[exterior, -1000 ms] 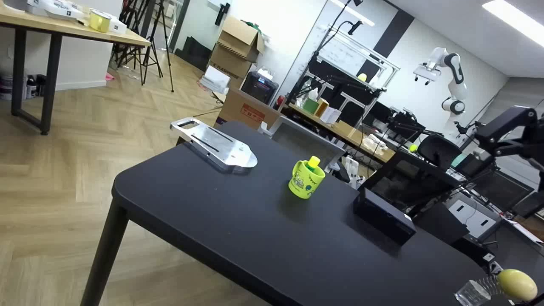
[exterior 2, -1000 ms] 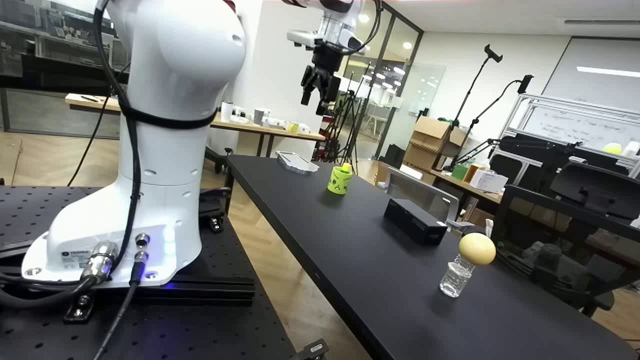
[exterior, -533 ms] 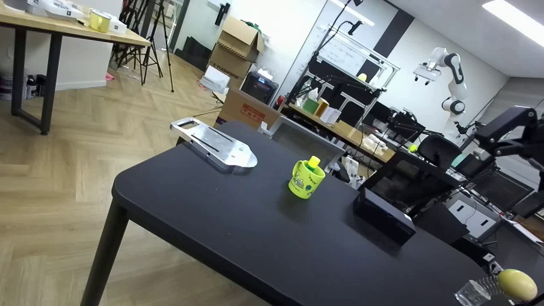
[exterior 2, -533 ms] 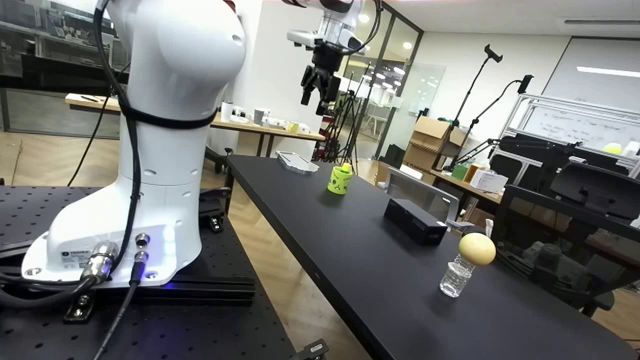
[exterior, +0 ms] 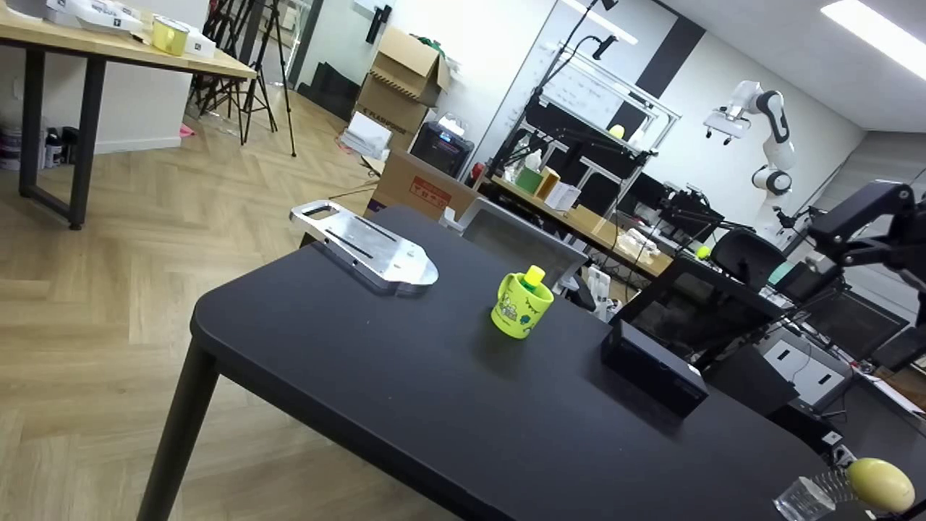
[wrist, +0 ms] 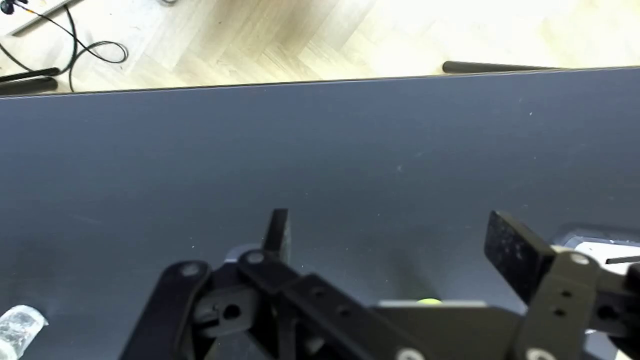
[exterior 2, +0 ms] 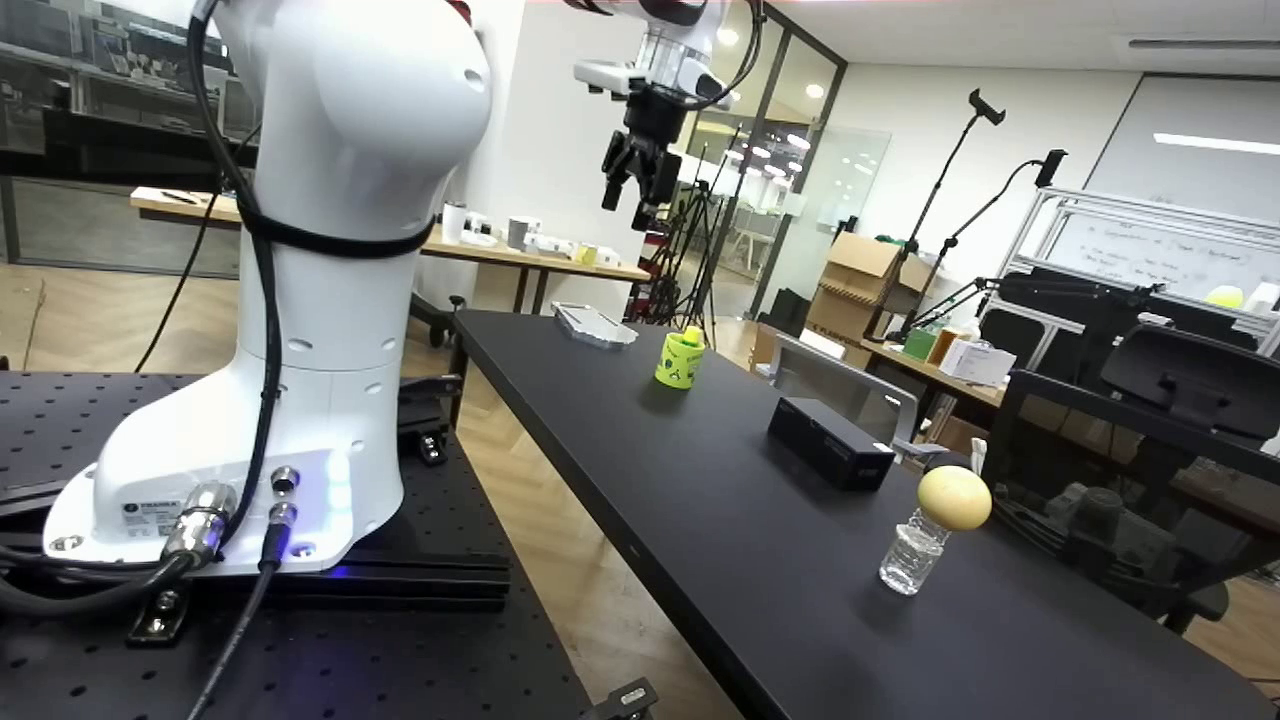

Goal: Take the yellow and green glue stick out of the yellow mug and place it on the black box

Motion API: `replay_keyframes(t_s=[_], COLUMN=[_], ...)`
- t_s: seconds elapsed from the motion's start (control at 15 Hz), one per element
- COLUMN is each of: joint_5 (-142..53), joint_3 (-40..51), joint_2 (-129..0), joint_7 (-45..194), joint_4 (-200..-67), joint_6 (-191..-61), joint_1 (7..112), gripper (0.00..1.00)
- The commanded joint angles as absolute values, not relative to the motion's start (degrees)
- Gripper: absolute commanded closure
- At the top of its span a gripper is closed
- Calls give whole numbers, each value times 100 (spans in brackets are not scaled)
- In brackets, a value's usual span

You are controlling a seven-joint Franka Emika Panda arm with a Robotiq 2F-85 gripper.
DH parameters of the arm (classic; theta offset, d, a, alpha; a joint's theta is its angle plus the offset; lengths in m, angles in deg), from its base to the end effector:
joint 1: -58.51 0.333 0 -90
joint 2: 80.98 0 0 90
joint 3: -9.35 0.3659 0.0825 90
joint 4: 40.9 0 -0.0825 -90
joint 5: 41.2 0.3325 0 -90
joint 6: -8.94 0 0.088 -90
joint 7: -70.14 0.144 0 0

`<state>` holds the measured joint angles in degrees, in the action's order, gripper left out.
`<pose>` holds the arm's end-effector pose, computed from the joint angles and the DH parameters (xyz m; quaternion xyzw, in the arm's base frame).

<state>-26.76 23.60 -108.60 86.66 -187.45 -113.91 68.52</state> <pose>0.2961 0.1600 0.4640 -0.9982 0.0098 -0.0125 0.0582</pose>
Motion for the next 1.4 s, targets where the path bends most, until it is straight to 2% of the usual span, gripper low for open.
replay_keyframes(t_s=[0.0, 0.67, 1.33], joint_5=[-2702, -3497, -3964], joint_3=[2318, 1942, 1903], joint_2=[-10856, -9424, -6453], joint_7=[8684, 7154, 5745], joint_4=[-18739, -17700, -14822], joint_6=[-11383, -11534, -10950], joint_1=[6894, 6751, 6797], gripper=[0, 0, 0])
